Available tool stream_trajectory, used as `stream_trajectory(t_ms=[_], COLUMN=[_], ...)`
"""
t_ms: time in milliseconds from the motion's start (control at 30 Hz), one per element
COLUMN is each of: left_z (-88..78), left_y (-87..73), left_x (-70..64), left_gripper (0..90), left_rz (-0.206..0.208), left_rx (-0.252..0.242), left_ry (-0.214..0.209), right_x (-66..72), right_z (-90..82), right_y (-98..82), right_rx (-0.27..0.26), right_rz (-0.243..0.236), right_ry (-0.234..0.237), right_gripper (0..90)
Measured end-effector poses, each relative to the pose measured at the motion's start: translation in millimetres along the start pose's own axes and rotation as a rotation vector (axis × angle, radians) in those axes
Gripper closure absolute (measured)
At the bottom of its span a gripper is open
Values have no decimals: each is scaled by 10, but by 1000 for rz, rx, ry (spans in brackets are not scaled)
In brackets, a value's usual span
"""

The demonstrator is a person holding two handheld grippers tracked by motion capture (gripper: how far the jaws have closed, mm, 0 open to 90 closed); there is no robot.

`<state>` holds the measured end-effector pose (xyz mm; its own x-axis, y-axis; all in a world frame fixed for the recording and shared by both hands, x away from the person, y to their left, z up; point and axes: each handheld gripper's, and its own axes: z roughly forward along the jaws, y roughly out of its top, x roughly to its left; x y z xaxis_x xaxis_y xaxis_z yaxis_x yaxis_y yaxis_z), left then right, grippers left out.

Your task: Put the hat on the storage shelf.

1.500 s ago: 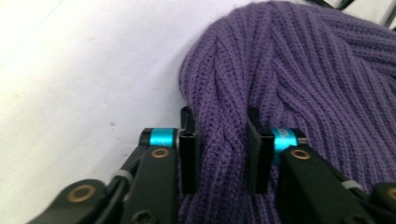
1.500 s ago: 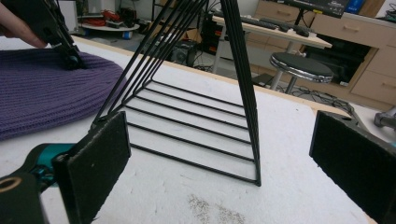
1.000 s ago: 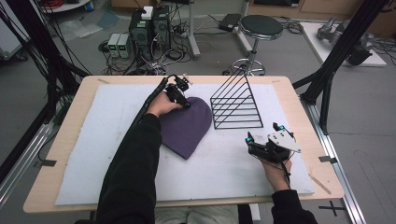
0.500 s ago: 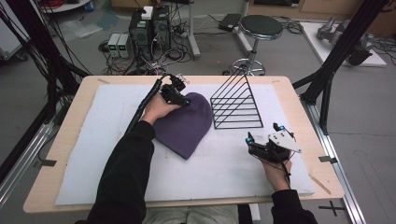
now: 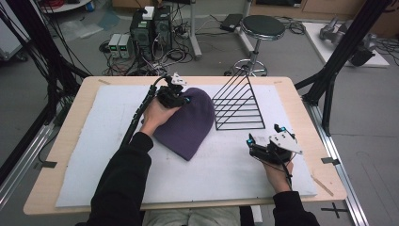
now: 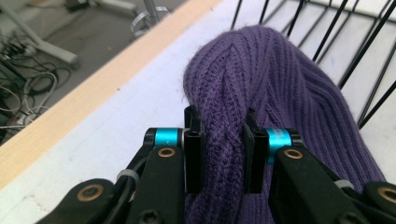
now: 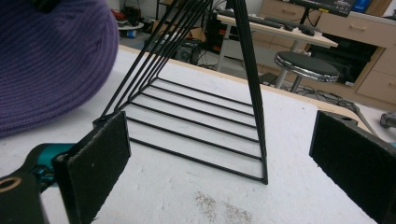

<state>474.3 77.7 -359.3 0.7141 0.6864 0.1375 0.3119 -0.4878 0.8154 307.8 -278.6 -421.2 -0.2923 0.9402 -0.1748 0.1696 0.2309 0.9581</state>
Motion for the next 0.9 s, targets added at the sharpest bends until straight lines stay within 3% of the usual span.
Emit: stream_trajectory(t_ms=[133,200,233,400,433,667,767,833,900], left_z=[-170,-220,-313,-485,-577,-870,-1061,-1106,-1234], left_y=[-33,-36,-36,-29,-24,24,54,59,72], left_x=[-36,-46,-76,-174,-219,-263,-294,-301,-322], left_gripper=[751,750,750,750,750,749,749,749,749], left_rz=[-16,-10,-8,31,49,39,30,30,18], left_rx=[-68,-87,-120,-176,-210,-309,-400,-419,-481], left_ry=[59,65,69,106,124,156,198,210,237], right_x=[-1,-2,4,37,45,132,180,201,207], right_z=[3,4,6,11,11,22,29,29,26], right_y=[-1,-1,1,11,13,43,53,60,68], right_rx=[0,1,3,-3,-2,-14,-18,-21,-25], right_rz=[-1,-2,0,-1,-4,13,10,15,18], right_ry=[-2,-4,-7,-5,-2,27,37,39,41], right_gripper=[43,43,43,43,43,43,43,43,43])
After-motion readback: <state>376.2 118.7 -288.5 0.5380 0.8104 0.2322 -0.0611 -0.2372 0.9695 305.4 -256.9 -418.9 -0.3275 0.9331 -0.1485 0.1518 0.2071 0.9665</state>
